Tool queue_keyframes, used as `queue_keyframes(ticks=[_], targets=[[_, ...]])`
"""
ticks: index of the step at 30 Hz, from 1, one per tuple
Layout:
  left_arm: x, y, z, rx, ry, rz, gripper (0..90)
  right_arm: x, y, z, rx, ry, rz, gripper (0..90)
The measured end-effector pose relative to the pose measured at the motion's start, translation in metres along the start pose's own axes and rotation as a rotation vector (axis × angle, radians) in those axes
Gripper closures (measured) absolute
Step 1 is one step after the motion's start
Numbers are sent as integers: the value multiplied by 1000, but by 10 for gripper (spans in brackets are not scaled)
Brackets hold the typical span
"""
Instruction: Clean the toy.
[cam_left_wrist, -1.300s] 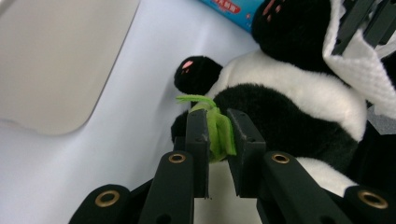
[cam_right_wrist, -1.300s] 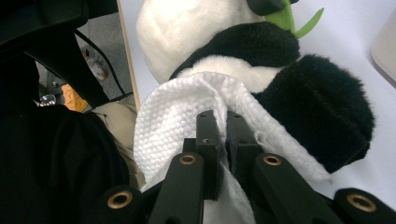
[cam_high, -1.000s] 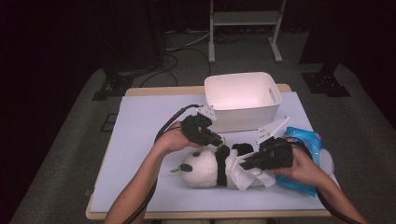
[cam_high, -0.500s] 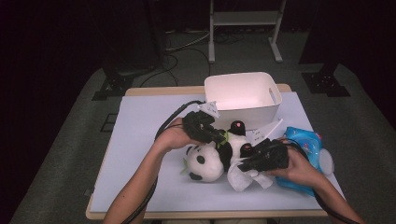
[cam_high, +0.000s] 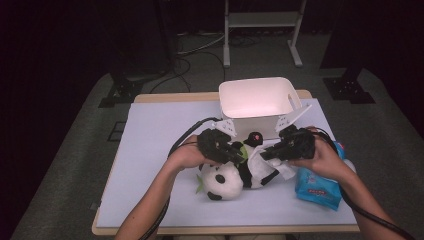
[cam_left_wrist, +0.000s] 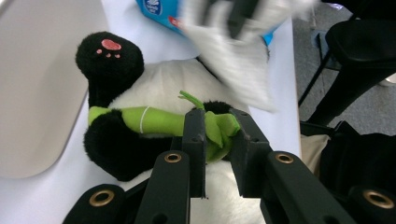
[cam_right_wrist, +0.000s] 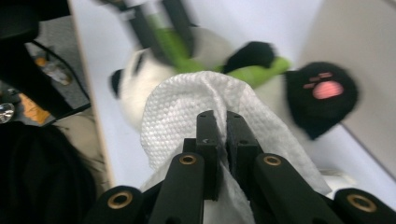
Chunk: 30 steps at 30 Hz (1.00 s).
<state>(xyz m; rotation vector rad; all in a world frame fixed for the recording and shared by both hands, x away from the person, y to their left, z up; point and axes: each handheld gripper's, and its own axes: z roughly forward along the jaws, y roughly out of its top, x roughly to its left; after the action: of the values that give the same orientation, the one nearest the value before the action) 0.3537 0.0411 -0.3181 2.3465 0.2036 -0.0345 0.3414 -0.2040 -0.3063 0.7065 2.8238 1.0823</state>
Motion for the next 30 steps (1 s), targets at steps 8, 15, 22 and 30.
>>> queue_keyframes(ticks=[8, 15, 22, 30], targets=[[0, -6, -4, -26, 10, 8, 771, -19, -4, 25, 134, -15, 54, 848], [-5, -3, -8, -36, 15, 28, 777, -9, -15, 31, 159, 56, 61, 849], [-10, -1, -11, -29, 13, 44, 775, 5, -19, 35, 170, 118, 42, 849], [-17, -10, -8, -23, -13, 38, 681, 8, -24, 37, 167, 132, 34, 848]])
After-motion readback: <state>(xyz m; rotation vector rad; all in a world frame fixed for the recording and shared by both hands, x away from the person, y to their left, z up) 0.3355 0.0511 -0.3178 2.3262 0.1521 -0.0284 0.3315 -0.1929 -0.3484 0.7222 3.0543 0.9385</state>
